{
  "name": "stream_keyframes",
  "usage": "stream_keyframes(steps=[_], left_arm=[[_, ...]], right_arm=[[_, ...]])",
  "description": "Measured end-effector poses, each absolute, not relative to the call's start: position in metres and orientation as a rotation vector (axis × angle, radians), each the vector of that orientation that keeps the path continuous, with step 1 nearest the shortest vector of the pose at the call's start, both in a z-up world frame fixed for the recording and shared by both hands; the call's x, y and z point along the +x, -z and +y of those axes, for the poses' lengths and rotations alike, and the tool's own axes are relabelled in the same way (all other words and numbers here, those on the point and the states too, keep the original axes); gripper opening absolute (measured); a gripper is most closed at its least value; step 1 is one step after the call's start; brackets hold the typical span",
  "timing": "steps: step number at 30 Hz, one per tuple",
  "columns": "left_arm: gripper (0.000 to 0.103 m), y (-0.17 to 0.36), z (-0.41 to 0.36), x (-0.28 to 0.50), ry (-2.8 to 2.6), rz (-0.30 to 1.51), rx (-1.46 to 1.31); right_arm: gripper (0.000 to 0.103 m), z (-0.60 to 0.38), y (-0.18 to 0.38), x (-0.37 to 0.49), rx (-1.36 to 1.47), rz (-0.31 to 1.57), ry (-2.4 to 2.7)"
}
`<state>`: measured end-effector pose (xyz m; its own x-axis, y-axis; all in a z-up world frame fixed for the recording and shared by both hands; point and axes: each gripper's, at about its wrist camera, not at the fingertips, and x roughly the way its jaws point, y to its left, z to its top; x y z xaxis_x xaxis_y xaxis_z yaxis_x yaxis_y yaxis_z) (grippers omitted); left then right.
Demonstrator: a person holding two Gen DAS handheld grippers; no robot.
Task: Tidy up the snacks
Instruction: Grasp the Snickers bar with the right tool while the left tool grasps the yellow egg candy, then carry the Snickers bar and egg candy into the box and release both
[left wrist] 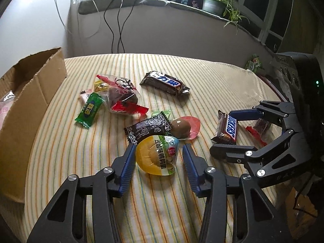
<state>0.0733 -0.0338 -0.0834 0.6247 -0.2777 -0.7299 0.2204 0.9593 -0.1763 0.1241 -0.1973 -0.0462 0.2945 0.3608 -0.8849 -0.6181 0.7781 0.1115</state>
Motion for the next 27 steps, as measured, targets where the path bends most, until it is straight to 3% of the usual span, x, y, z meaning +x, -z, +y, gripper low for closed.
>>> stream_keyframes(steps=[7,27], left_arm=[[0.033,0.083,-0.037,0.074,0.284,0.850,-0.057],[0.030,0.060,-0.020,0.061,0.287,0.780,-0.089]], right_arm=[[0.066,-0.200,0.044,0.121,-0.287,1.082,-0.664],[0.060,-0.199,0.022,0.120,-0.225,1.041,-0.679]])
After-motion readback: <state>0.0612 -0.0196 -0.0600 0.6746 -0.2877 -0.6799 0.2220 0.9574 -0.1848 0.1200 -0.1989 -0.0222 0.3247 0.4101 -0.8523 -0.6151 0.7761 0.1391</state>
